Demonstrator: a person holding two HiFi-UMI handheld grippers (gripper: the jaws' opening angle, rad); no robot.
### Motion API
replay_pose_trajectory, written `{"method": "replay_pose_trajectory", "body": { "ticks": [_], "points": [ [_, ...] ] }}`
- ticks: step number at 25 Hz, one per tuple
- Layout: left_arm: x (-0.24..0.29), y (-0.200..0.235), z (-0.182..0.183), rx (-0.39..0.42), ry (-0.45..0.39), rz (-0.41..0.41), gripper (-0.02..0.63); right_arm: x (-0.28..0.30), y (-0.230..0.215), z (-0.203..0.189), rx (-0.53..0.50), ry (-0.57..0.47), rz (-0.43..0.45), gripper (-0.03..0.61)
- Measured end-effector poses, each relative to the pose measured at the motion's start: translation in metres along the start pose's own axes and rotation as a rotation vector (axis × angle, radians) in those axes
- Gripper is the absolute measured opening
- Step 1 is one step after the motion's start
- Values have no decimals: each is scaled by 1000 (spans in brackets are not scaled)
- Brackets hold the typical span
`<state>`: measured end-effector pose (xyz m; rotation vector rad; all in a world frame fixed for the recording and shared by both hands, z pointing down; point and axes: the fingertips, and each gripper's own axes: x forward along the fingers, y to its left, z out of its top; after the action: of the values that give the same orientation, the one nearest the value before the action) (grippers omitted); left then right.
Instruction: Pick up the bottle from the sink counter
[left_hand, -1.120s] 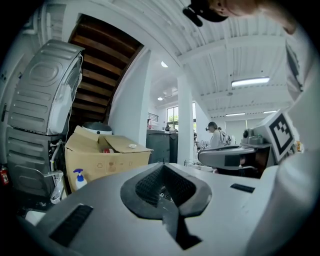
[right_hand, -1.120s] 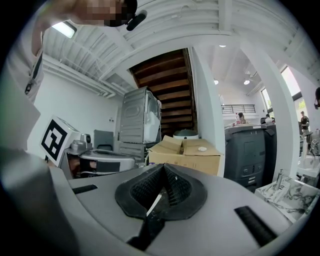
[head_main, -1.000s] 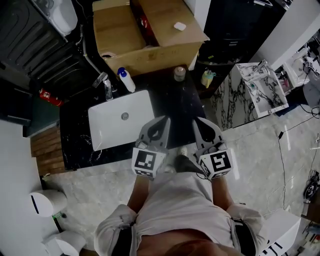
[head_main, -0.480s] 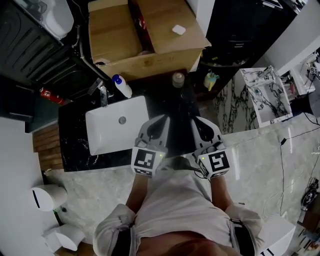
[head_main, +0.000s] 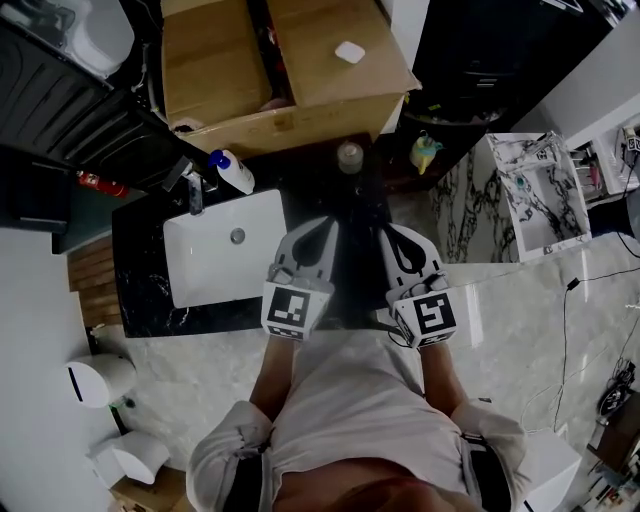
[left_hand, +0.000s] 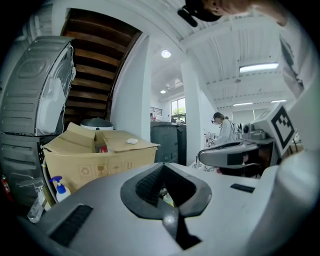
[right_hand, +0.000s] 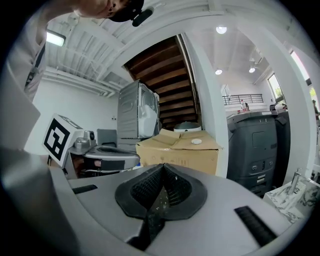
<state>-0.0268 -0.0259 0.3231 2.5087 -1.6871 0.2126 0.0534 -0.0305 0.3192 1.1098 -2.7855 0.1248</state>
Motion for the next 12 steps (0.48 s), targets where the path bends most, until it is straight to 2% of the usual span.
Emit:
{"method": "replay_pose_trajectory", "body": {
  "ticks": [9,12],
  "points": [
    [27,13,-13,21,16,21,2,24,-15,-13,0,16,8,-3],
    [32,13,-22,37,40,-3,2,27,-18,-17,9,14,-4,-3]
  ]
}}
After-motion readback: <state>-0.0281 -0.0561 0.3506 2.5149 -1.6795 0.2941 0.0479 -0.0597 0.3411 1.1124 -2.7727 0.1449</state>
